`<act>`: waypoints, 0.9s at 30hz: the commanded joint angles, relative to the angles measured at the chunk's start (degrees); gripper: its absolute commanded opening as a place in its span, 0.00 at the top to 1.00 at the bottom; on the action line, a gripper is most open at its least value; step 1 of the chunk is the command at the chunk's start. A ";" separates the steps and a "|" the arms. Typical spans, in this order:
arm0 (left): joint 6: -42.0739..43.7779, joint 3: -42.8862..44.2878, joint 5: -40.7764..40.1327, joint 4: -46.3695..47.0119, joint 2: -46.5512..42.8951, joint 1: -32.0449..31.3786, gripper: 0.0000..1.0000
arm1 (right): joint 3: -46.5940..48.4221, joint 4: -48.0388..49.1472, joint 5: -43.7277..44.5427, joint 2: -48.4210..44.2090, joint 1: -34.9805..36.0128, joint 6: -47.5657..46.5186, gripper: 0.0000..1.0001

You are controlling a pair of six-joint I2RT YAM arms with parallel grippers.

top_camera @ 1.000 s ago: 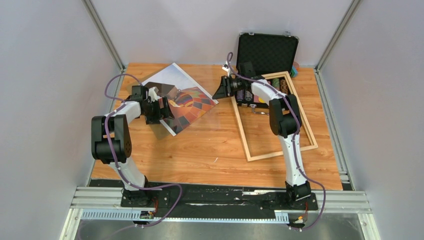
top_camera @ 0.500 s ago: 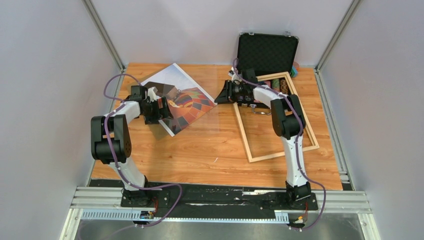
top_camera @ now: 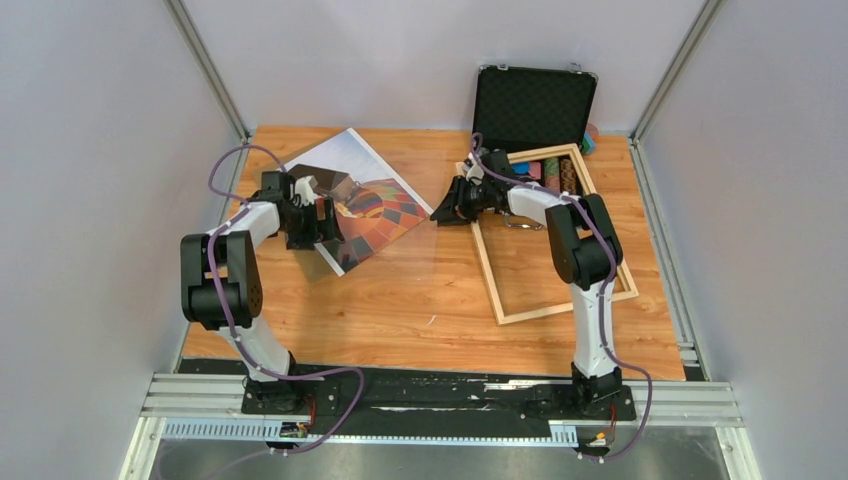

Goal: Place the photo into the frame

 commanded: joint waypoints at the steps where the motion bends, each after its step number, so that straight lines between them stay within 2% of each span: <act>1: 2.59 -1.97 3.22 -5.55 -2.10 -1.11 0.00 | -3.43 1.84 -0.57 -5.11 4.73 7.57 0.70; 9: 4.60 -3.19 4.13 -7.53 -5.46 -1.11 0.00 | -7.14 0.91 5.37 -7.73 7.30 9.00 0.68; 18: 4.68 -3.81 4.15 -8.03 -6.84 -1.11 0.00 | -10.31 -2.63 13.57 -9.05 9.04 4.90 0.57; 27: 4.78 -4.20 3.16 -6.99 -9.06 -1.03 0.00 | -14.62 -2.29 17.01 -13.36 9.00 2.04 0.55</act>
